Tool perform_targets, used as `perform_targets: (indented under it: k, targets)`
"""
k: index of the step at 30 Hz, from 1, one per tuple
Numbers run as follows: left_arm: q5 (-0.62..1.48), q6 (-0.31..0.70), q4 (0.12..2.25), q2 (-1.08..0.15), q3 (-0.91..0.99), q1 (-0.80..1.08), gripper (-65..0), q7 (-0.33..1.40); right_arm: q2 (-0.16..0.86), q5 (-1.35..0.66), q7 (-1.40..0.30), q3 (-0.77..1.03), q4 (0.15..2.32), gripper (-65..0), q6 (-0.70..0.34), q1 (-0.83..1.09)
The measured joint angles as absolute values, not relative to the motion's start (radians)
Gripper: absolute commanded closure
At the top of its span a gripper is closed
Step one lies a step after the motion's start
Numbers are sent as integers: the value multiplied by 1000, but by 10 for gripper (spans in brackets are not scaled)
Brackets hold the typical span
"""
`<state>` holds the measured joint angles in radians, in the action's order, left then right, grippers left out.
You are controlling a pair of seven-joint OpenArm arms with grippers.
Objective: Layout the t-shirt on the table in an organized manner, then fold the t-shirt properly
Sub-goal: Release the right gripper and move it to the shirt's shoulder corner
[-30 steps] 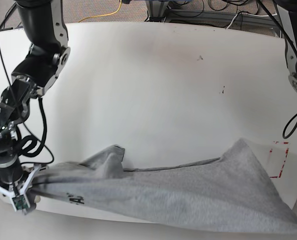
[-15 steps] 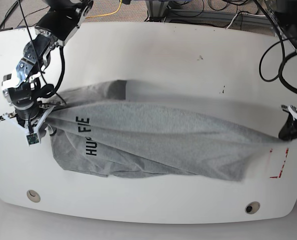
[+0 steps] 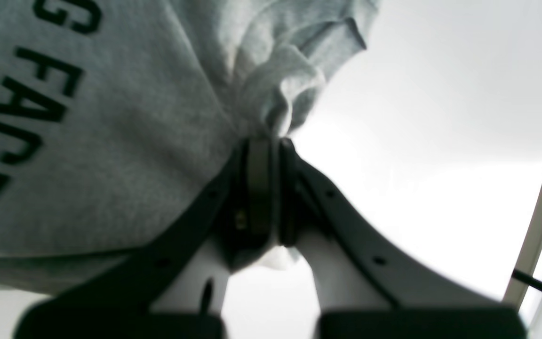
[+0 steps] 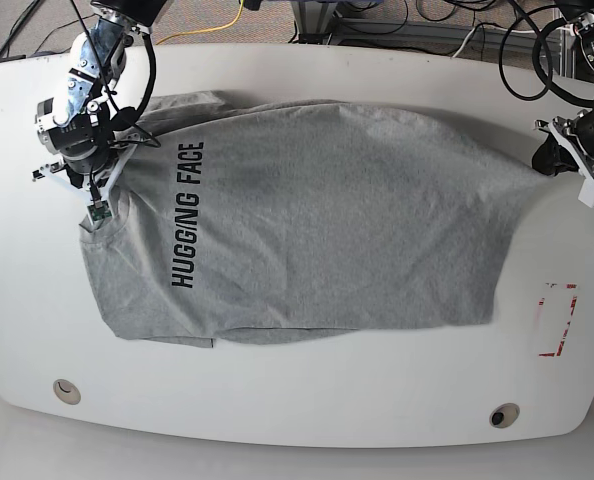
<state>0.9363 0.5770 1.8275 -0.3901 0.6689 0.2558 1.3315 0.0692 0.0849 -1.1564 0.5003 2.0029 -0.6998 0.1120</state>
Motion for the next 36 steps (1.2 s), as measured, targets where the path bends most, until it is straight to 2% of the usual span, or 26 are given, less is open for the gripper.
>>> perform_targets:
  k: [7,17,20,22,26,27,29,32,36]
  targets:
    - [936,577,1825,-397,664,257,-6,1233,54,73,-1087,499,1985,-6,-703,84]
    - [941,576,1823,-407,620,180,-6,1228,28,81,-982,504,1792,-22,-705,-49]
    - [928,576,1823,-417,620,186,-6,1235,35,94,-965,505,1739,-100,-698,-76]
    - [908,576,1823,-417,621,186,-6,1237,46,95,-953,506,1710,-181,-699,-89]
    - [886,577,1823,-419,620,185,-6,1237,59,88,-944,505,1688,-396,-700,-103]
    - [884,577,1823,-419,620,185,-6,1237,60,88,-941,505,1688,-417,-700,-103]
    - [873,577,1823,-419,620,185,-6,1237,61,88,-943,516,1702,-498,-699,-98]
    - [868,577,1823,-419,620,186,-6,1237,61,79,-942,538,1748,-569,-699,-72]
    - [864,577,1823,-419,620,185,-6,1237,59,78,-945,549,1824,-580,-700,-2]
